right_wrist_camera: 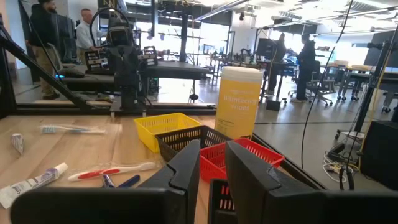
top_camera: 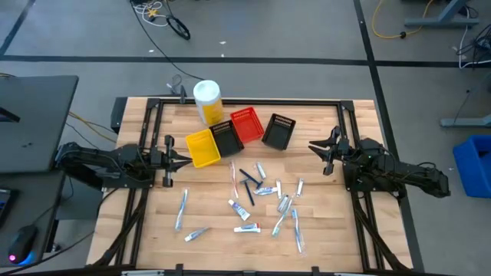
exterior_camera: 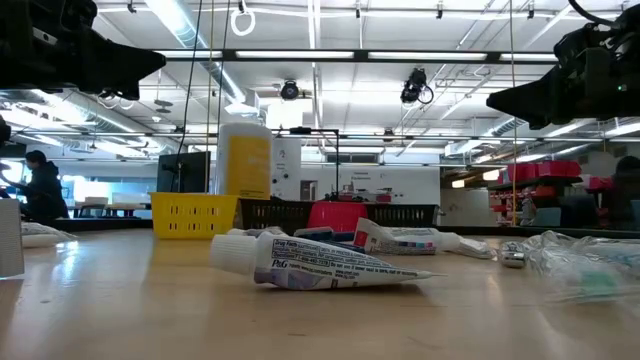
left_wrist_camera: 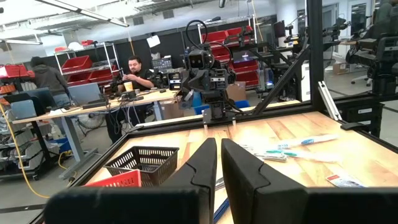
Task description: Pick & Place Travel size toiletries
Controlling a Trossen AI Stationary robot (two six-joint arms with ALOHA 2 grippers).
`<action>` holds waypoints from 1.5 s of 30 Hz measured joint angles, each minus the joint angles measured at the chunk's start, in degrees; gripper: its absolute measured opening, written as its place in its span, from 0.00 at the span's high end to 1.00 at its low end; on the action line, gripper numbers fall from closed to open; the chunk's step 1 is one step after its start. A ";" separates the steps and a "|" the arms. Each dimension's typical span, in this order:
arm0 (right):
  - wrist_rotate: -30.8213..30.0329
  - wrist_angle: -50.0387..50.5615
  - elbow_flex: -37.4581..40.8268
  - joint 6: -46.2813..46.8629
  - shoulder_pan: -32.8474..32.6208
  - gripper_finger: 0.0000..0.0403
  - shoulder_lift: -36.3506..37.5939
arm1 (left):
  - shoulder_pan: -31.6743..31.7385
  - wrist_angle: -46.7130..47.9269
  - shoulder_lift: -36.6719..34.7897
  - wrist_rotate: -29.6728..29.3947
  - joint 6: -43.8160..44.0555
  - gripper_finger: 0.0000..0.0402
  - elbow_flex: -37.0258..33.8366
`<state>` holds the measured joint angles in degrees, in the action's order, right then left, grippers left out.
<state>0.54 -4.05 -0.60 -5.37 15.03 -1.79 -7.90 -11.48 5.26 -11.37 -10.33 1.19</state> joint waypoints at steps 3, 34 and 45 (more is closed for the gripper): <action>0.00 0.02 0.00 -0.02 0.00 0.79 -0.02 | 0.02 -0.46 -0.02 -1.35 0.00 0.92 0.01; 3.10 -14.00 0.02 14.85 -0.07 0.78 -0.04 | 0.00 4.49 13.62 -5.80 18.03 0.72 13.92; 2.76 -20.64 0.02 22.39 -0.07 0.79 -0.05 | 0.00 35.92 39.49 -9.47 35.45 0.70 35.33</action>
<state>3.30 -24.69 -0.58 17.03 14.96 -1.83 -7.90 24.44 44.74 -20.83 25.13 36.52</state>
